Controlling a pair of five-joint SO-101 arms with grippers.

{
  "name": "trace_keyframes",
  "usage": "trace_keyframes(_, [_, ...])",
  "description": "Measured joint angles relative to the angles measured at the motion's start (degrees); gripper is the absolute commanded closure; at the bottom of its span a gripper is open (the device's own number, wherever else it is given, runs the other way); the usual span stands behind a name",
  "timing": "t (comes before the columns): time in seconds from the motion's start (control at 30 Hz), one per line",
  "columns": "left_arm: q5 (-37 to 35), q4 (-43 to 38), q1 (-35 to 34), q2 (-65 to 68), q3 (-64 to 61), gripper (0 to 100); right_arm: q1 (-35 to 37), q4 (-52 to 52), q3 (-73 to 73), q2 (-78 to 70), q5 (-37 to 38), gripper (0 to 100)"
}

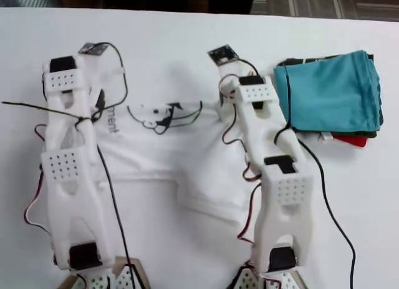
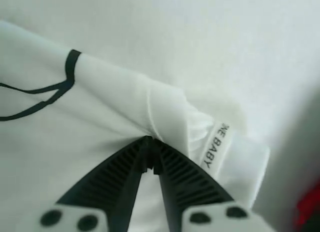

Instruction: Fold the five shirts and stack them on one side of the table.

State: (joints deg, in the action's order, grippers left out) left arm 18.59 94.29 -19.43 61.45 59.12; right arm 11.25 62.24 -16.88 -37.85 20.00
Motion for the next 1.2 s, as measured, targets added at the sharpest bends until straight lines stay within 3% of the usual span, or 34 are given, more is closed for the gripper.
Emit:
trace_keyframes(0.27, [0.00,6.59,-1.23,1.41,11.43,97,1.05,5.71,-2.99,4.75,1.05,97.7])
trace_keyframes(0.43, [0.00,7.12,-1.41,-0.18,10.73,97,1.05,4.48,4.84,13.54,1.05,97.7])
trace_keyframes(0.57, [0.00,7.12,-1.14,-6.95,1.14,97,1.67,0.26,17.58,21.71,1.49,97.7])
trace_keyframes(0.87, [0.88,6.42,-3.43,-25.32,-33.05,97,2.81,-11.08,53.19,48.53,5.98,97.8])
trace_keyframes(1.2, [5.63,-7.38,-11.43,-32.35,-55.74,97,2.81,-10.99,64.53,56.35,9.58,97.8])
